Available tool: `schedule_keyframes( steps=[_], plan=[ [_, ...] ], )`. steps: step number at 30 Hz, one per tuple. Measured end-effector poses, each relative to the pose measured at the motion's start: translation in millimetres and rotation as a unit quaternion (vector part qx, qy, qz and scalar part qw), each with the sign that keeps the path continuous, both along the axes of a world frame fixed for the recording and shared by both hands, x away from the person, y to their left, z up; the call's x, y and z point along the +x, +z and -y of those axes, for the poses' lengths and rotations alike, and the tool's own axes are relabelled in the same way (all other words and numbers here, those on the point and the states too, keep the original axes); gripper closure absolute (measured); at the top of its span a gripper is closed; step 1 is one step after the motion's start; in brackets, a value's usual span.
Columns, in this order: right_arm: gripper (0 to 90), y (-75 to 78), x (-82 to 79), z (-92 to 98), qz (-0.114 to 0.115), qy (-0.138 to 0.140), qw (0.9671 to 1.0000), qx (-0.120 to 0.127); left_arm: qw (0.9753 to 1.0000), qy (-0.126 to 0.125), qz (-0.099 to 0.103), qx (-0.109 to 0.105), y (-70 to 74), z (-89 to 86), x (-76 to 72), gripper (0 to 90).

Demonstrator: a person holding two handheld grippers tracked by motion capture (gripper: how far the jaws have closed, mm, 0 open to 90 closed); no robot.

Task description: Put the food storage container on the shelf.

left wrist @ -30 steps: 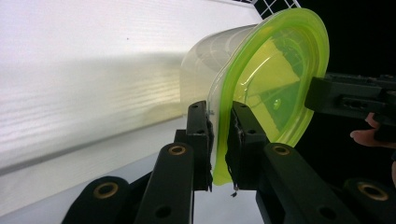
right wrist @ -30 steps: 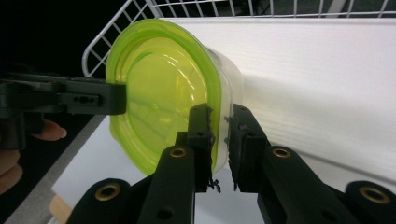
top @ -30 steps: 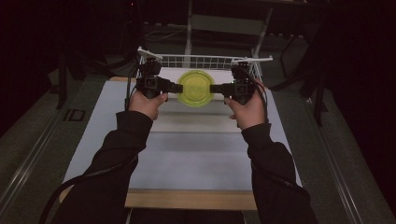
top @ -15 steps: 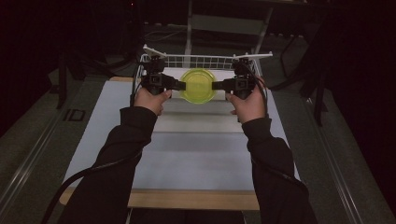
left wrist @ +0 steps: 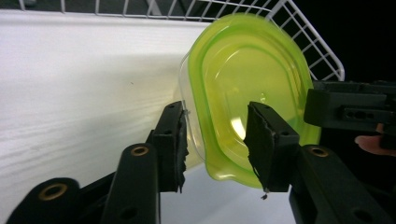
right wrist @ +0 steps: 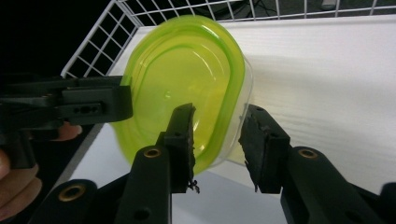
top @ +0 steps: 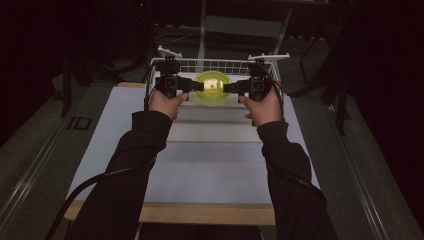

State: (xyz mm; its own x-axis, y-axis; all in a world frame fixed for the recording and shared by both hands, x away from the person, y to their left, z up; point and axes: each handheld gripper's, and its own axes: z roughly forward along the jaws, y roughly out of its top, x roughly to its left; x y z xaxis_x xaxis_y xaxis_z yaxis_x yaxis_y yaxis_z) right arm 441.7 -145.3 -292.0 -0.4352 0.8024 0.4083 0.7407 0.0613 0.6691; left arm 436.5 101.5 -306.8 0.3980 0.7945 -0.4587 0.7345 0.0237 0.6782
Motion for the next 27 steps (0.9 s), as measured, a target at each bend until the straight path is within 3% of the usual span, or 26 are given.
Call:
schedule_keyframes(
  steps=[4, 7, 12, 19, 24, 27],
  plan=[
    [58.6, -1.5, 5.3, 1.5, 0.001, -0.002, 1.0000, -0.001, 1.0000, -0.001, 0.003, 0.001, -0.6, 2.2, 1.4, 52.9],
    [53.5, -0.6, 5.8, 2.4, 0.014, 0.001, 0.9999, -0.003, 0.9998, -0.001, 0.015, -0.009, 2.7, 1.8, -0.2, 50.2],
    [49.7, 2.7, 3.0, 8.3, 0.029, -0.001, 0.9995, -0.010, 0.9997, -0.005, 0.025, 0.000, 7.4, 0.5, -7.2, 45.9],
    [49.0, 4.6, -16.4, 15.7, 0.056, 0.009, 0.9982, -0.022, 0.9988, -0.020, 0.044, -0.004, 10.4, -7.3, -29.0, 45.7],
    [50.3, -2.4, -32.8, 15.6, 0.070, 0.024, 0.9968, -0.031, 0.9968, -0.041, 0.067, 0.015, 3.2, -8.9, -48.0, 44.4],
    [50.4, -8.3, -41.3, 13.1, 0.073, 0.036, 0.9963, -0.029, 0.9965, -0.049, 0.067, 0.009, -4.2, -11.1, -56.8, 44.4]
  ],
)
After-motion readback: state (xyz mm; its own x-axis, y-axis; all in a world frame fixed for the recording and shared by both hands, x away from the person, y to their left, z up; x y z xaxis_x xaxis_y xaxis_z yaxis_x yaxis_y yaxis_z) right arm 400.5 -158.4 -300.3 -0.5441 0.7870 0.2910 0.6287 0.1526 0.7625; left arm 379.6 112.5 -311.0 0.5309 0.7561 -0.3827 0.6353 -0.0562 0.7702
